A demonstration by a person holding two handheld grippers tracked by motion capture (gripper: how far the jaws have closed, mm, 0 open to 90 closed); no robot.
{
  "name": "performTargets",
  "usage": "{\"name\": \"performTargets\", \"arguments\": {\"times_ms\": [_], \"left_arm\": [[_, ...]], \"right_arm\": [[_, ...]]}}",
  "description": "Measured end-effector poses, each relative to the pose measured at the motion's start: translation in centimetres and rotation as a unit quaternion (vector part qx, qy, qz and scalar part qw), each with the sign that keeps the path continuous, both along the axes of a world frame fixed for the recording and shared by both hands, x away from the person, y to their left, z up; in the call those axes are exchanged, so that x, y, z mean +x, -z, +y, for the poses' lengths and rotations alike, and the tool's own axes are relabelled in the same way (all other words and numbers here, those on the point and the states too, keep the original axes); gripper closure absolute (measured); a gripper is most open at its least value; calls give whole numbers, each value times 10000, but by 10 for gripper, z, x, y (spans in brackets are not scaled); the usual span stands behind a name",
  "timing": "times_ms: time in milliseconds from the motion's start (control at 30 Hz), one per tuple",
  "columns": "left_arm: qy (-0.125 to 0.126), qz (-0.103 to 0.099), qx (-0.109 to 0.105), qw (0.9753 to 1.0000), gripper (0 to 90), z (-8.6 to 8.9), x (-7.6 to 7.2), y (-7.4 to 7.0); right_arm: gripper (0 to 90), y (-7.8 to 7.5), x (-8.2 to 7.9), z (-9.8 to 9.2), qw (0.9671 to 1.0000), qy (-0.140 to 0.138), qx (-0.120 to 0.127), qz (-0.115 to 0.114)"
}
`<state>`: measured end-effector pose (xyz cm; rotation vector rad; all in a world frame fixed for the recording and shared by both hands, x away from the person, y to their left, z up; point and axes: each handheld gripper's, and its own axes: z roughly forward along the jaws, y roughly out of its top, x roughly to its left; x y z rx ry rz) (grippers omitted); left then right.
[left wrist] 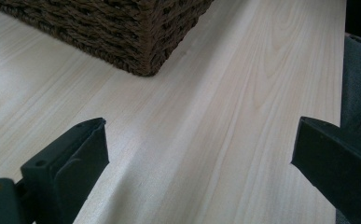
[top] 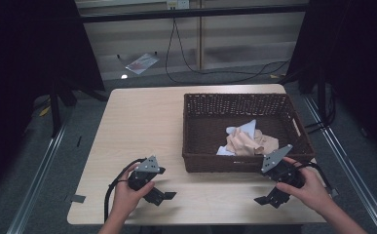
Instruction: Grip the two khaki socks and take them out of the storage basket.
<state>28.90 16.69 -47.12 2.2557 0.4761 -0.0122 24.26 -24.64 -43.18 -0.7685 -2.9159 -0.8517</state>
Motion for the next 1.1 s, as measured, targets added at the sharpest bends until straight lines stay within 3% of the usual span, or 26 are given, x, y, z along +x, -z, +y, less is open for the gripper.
{"name": "performTargets", "arguments": {"times_ms": [200, 600, 1100], "left_arm": [[14, 0, -48, 10000, 33, 0, 0, 0], [7, 8, -9, 10000, 33, 0, 0, 0], [4, 19, -18, 10000, 33, 0, 0, 0]], "right_arm": [[34, -20, 4, 0, 9998, -65, -107, 185], [34, -55, 16, -1, 9994, -92, 30, 324], [33, -79, 41, -8, 9996, 142, 61, 233]]}}
